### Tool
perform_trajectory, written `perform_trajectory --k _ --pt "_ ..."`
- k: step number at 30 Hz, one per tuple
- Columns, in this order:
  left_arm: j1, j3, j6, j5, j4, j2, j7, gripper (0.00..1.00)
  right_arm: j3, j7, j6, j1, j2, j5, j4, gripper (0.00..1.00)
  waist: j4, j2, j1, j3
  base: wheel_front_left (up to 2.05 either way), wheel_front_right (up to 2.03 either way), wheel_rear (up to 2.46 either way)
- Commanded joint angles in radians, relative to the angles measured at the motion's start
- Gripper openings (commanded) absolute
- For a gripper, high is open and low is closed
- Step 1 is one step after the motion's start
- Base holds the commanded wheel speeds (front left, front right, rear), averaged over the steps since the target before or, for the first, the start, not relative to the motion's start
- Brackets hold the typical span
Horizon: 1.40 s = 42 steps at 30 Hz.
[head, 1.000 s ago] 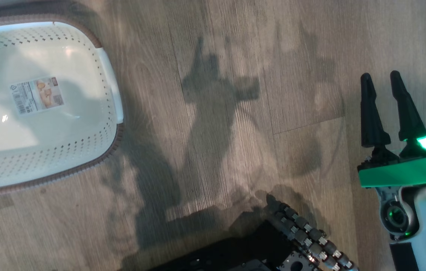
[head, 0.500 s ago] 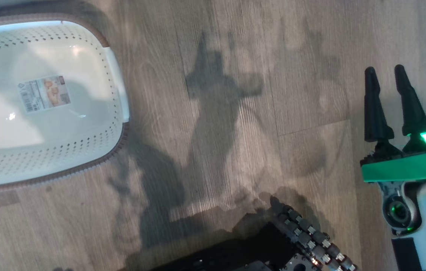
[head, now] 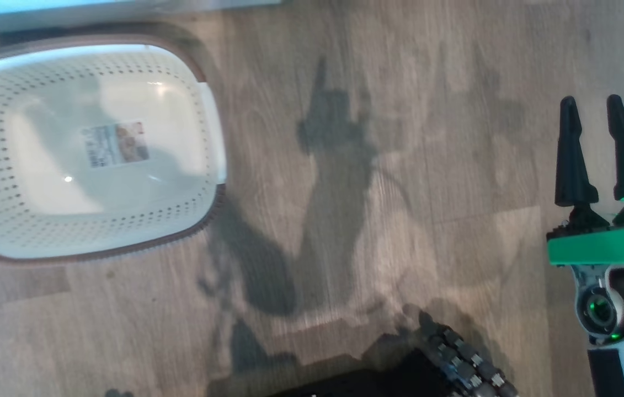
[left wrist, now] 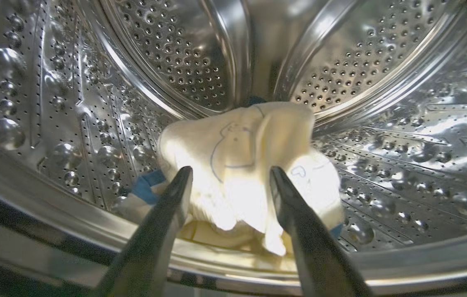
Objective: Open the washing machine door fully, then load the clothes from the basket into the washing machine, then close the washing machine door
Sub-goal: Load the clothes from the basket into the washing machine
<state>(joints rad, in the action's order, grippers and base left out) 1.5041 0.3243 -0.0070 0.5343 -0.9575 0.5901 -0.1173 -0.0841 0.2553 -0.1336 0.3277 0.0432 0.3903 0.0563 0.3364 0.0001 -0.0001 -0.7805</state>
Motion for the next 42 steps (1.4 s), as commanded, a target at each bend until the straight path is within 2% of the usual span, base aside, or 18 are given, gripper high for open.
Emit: perform_trajectory --k 1,11,19,24,32,38,42 --pt "-0.023 -0.023 -0.001 0.014 0.033 0.031 -0.019 1.0 -0.004 0.006 0.003 -0.047 0.01 -0.011 -0.029 1.0 -0.027 -0.0001 0.0001 0.025 0.0 0.0 0.0" --pt "-0.252 -0.066 0.01 0.085 0.147 0.004 -0.095 1.0 0.01 0.006 0.003 -0.073 0.035 -0.036 -0.034 1.0 -0.092 -0.0001 0.0001 0.103 0.0 0.0 0.0" --pt "-0.578 -0.119 0.093 0.108 0.454 -0.009 -0.138 1.0 0.033 0.006 0.003 -0.098 0.071 -0.055 -0.036 1.0 -0.157 -0.0001 0.0001 0.182 0.0 0.0 0.0" --pt "-0.779 -0.153 0.168 0.101 0.659 -0.025 -0.142 1.0 0.053 0.006 0.003 -0.117 0.089 -0.065 -0.034 1.0 -0.192 -0.0001 0.0001 0.227 0.0 0.0 0.0" --pt "-1.066 -0.181 0.266 0.059 0.905 -0.083 -0.144 1.0 0.093 -0.012 0.003 -0.168 0.109 -0.081 -0.047 1.0 -0.249 -0.0001 0.0001 0.32 0.0 0.0 0.0" --pt "-1.226 -0.193 0.308 0.015 1.019 -0.146 -0.144 1.0 0.108 -0.043 0.003 -0.213 0.112 -0.093 -0.072 1.0 -0.286 -0.0001 0.0001 0.39 0.0 0.0 0.0" --pt "-1.297 -0.195 0.312 -0.006 1.064 -0.188 -0.144 1.0 0.115 -0.069 0.003 -0.247 0.109 -0.102 -0.091 1.0 -0.308 -0.0001 0.0001 0.435 0.0 0.0 0.0"
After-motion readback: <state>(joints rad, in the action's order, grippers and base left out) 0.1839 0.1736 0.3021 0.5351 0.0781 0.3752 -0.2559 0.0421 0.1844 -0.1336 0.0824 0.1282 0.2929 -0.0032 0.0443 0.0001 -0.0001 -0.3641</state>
